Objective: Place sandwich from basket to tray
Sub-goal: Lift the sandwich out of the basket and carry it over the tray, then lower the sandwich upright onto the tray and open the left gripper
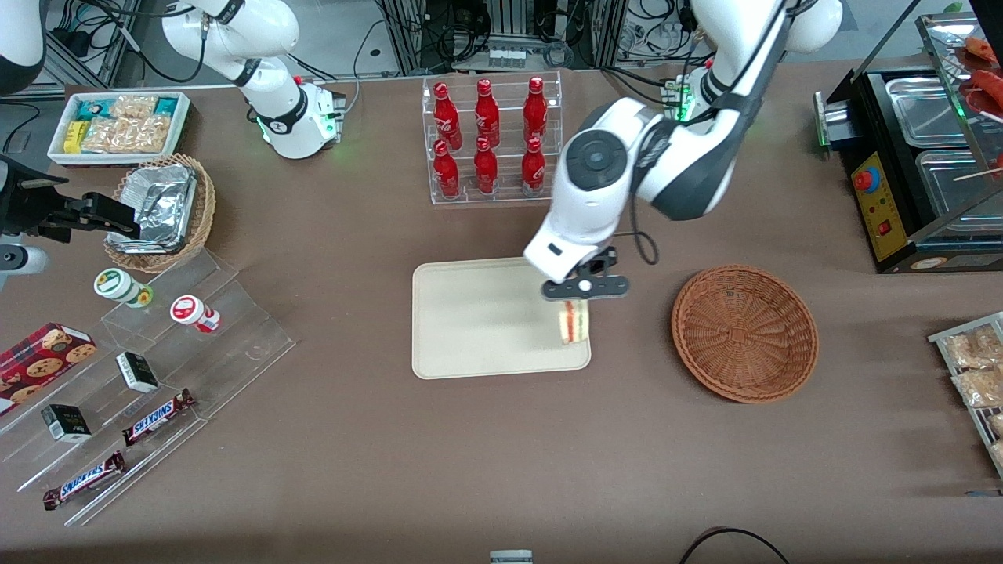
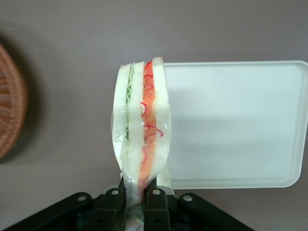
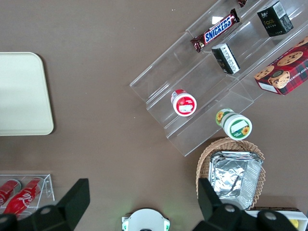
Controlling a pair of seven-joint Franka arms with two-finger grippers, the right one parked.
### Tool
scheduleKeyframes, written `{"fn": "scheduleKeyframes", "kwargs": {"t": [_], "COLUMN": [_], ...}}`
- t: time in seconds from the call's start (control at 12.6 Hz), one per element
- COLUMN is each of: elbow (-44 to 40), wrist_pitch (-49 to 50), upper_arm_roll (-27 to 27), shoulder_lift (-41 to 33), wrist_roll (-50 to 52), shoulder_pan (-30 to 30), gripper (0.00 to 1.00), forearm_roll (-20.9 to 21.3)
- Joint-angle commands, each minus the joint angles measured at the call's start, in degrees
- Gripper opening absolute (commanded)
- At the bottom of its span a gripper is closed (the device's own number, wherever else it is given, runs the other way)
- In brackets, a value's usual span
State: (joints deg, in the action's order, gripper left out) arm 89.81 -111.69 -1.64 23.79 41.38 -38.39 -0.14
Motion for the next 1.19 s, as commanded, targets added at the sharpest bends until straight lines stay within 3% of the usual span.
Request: {"fn": "scheduleKeyframes", "kwargs": {"t": [0.0, 1.11], "elbow": [-8.23, -6.58], "wrist_pitch": [0.68, -9.15], "upper_arm_roll": [0.76, 0.76], "shoulder_lift": [7.04, 16.63], "wrist_roll": [1.43, 4.58], "shoulder_pan": [-3.35, -10.29], "gripper": [0.00, 0.00], "forearm_roll": [-0.12, -0.56]}}
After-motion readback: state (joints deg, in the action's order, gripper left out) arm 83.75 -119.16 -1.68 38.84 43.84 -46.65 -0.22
